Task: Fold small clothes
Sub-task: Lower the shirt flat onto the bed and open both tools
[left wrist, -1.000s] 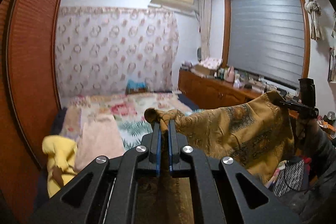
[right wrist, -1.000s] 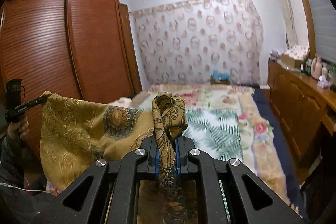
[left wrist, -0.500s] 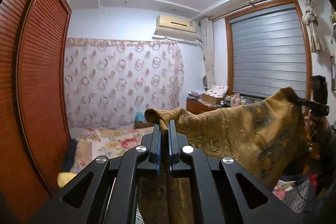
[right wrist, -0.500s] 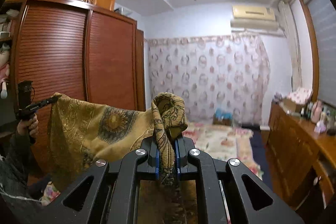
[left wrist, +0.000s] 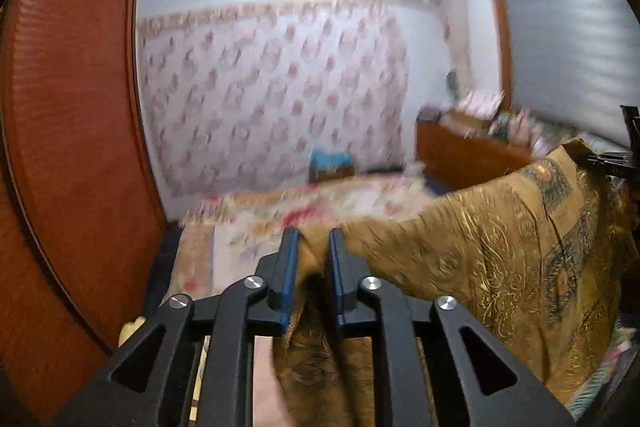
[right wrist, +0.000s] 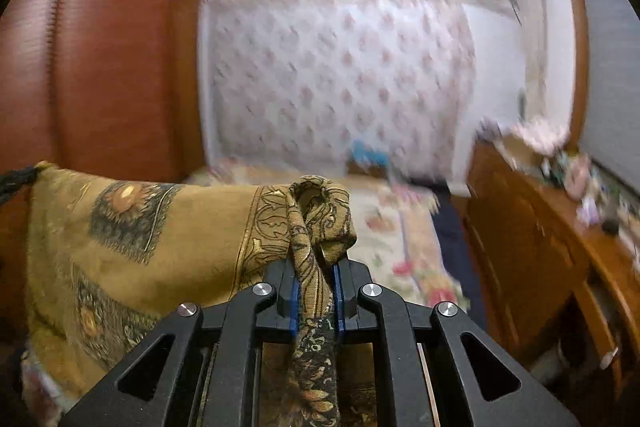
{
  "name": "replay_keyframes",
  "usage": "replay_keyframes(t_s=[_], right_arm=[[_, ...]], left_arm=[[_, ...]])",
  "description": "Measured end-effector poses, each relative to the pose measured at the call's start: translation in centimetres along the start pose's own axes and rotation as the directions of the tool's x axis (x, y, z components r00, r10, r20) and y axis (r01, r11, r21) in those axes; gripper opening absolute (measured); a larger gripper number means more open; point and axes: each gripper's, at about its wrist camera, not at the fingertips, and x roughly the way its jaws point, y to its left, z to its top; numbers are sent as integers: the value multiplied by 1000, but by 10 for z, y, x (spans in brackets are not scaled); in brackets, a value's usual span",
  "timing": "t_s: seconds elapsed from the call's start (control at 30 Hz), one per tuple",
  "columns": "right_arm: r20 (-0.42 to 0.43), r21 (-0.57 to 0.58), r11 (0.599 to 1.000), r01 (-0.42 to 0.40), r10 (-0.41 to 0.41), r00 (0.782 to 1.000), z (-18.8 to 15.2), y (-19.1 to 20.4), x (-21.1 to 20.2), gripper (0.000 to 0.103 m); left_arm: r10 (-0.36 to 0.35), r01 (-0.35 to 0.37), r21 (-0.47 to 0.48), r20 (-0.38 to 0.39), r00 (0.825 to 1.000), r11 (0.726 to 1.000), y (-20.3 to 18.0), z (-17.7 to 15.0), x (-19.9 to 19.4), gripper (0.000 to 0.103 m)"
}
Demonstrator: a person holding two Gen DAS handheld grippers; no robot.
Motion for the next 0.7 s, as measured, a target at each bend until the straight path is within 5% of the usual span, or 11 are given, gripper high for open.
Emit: replay_keyframes(t_s=[0.07, 0.2, 0.23, 0.37, 0.7], right_arm=[[-137, 11, 998, 69, -67, 988, -20, 1, 61, 36], [-306, 3, 985, 173, -163, 938, -66, 2, 126, 40], [-308, 14, 986, 169, -157, 938, -75, 1, 128, 43], [-315, 19, 992, 123, -111, 943, -85, -1, 124, 57], [-344, 76, 997, -32, 57, 937, -78, -46, 95, 58]], left_arm=[[22, -23, -14, -83, 996, 1000, 4, -15, 38, 21], [-8, -3, -62, -176, 984, 998, 5, -49, 63, 37], [-25, 14, -62, -181, 983, 998, 4, -59, 60, 49], [-77, 63, -70, -227, 971, 996, -11, -87, 43, 68], [-165, 159, -46, -261, 951, 986, -67, -114, 12, 68]])
